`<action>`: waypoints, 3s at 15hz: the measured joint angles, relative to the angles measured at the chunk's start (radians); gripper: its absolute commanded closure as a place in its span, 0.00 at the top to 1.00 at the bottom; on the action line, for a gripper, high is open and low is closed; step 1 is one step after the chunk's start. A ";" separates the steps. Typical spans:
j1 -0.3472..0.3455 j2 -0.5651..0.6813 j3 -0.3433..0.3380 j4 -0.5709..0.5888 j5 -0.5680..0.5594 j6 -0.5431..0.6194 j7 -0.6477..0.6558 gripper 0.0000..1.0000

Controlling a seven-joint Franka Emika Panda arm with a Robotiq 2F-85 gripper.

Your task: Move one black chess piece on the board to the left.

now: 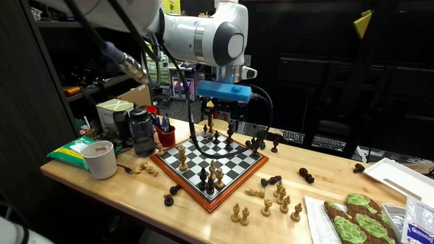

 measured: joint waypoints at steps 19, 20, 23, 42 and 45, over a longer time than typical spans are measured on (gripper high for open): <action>-0.070 0.296 -0.036 0.285 0.000 0.003 -0.141 1.00; -0.071 0.309 -0.035 0.296 0.000 0.003 -0.142 1.00; -0.074 0.380 -0.032 0.358 0.016 0.003 -0.164 1.00; -0.188 0.715 0.056 0.669 0.065 -0.042 -0.241 1.00; -0.196 0.730 0.061 0.684 0.071 -0.060 -0.241 1.00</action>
